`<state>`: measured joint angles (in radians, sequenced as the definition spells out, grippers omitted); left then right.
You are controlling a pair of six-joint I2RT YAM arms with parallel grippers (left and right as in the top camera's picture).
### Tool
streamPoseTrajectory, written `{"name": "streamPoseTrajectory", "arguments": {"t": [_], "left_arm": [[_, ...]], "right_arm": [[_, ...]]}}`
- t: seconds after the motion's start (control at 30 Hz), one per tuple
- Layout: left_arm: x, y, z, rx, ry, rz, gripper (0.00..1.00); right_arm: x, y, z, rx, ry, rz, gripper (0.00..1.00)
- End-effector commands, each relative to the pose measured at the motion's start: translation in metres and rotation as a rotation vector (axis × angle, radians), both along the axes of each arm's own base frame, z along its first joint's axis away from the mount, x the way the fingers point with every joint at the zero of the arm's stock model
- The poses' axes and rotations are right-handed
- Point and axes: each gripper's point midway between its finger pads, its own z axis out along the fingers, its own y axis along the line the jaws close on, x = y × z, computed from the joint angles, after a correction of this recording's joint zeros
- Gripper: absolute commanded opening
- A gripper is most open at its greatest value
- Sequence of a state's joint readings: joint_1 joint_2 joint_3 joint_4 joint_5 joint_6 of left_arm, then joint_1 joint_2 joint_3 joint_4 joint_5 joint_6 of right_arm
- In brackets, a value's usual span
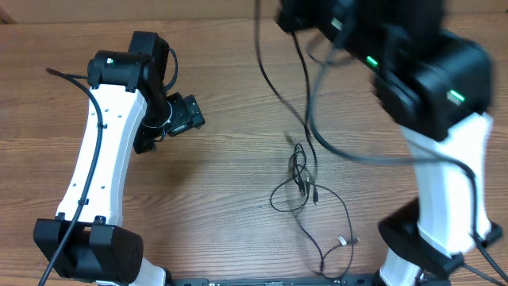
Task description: Untangle cables
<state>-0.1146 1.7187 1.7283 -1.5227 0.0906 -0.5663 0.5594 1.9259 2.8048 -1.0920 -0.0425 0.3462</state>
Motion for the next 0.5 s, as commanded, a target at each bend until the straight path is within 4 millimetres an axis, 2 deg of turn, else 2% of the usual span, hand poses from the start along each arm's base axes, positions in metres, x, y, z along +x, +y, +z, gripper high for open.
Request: {"name": "streamPoseTrajectory", "arguments": {"t": [0.0,0.07,0.1,0.17,0.23,0.27,0.3,0.33,0.37,0.47], "left_arm": [[-0.005,-0.003,0.000,-0.013,0.013,-0.033,1.00],[-0.005,-0.003,0.000,-0.013,0.013,-0.032,1.00],[-0.005,-0.004,0.000,-0.016,0.012,-0.032,1.00],[-0.003,-0.006,0.000,-0.031,0.004,-0.033,1.00],[-0.001,-0.012,0.001,-0.061,-0.005,-0.036,1.00],[-0.001,-0.017,0.002,-0.093,-0.008,-0.051,1.00],[0.000,-0.029,0.005,-0.157,-0.020,-0.110,0.99],[0.001,-0.040,0.008,-0.220,-0.038,-0.177,0.98],[0.000,-0.060,0.017,-0.339,-0.077,-0.311,0.96],[-0.006,-0.095,0.039,-0.567,-0.170,-0.527,0.85]], "right_arm": [[-0.081,-0.061,0.125,0.165,-0.355,-0.030,0.04],[-0.096,-0.077,0.139,0.188,-0.390,-0.062,0.04],[-0.097,-0.080,0.137,0.182,-0.379,-0.072,0.04],[-0.091,-0.078,0.105,0.115,-0.266,-0.081,0.04],[-0.071,-0.066,0.048,0.012,-0.076,-0.077,0.04],[-0.059,-0.059,0.015,-0.015,0.047,-0.084,0.04],[-0.048,-0.053,-0.008,-0.013,0.142,-0.095,0.04],[-0.042,-0.048,-0.020,-0.001,0.193,-0.104,0.04],[-0.037,-0.043,-0.029,0.020,0.239,-0.104,0.04],[-0.028,-0.034,-0.039,0.094,0.316,-0.112,0.04]]}}
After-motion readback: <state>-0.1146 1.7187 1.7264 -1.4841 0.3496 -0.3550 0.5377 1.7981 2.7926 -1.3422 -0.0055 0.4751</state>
